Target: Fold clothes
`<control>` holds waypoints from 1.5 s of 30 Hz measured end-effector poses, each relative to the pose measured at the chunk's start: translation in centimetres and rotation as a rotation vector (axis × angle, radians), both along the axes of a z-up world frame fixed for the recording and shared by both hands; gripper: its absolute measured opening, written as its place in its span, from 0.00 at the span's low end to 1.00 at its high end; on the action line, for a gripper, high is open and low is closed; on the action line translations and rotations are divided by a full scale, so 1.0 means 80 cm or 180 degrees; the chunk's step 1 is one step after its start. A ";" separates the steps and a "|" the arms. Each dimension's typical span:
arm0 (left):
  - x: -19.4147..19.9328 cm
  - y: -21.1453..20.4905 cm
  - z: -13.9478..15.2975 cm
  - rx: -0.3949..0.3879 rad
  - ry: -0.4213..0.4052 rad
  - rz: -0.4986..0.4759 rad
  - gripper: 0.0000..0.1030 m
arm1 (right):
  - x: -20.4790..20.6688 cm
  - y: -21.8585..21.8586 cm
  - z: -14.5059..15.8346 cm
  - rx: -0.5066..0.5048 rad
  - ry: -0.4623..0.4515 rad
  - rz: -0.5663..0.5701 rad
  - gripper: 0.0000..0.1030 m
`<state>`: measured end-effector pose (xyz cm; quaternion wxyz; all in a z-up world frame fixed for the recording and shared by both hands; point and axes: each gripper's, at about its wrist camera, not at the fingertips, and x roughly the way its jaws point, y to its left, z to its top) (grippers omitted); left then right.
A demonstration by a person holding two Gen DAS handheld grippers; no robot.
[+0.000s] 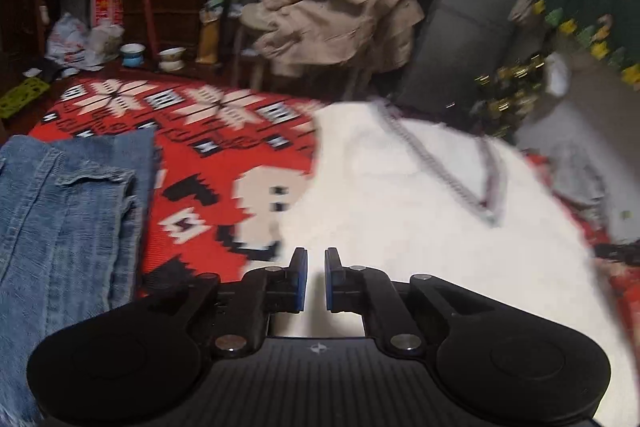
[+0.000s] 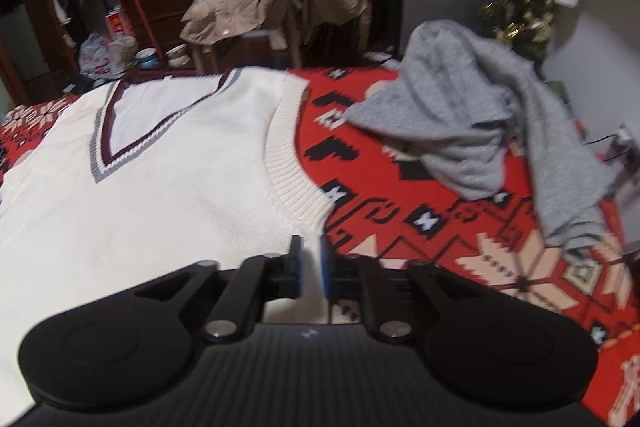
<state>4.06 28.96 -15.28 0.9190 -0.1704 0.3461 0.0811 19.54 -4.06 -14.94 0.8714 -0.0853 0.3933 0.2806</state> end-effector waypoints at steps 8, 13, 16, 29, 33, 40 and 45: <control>-0.040 -0.071 -0.005 -0.0197 0.0144 -0.0512 0.07 | -0.081 -0.006 0.018 0.0099 0.0080 0.0411 0.19; -0.077 -0.105 -0.017 -0.0193 0.0266 -0.0671 0.07 | -0.145 -0.025 0.012 0.0057 0.0204 0.0498 0.19; -0.098 -0.126 -0.019 -0.0243 0.0258 -0.0747 0.07 | -0.188 -0.033 0.015 -0.0055 0.0112 0.0568 0.29; -0.174 -0.146 -0.020 -0.0090 0.0331 -0.0580 0.07 | -0.275 -0.094 0.001 -0.0115 0.0213 0.0290 0.33; -0.176 -0.164 -0.008 -0.0438 0.0226 -0.0804 0.05 | -0.290 -0.100 0.014 0.0021 0.0185 0.0257 0.28; -0.152 -0.231 -0.016 -0.0377 0.0289 -0.1141 0.04 | -0.326 -0.039 0.020 0.0125 0.0163 0.0633 0.14; -0.153 -0.232 -0.031 -0.0323 0.0404 -0.1125 0.03 | -0.336 -0.024 0.005 -0.0023 0.0190 0.0667 0.14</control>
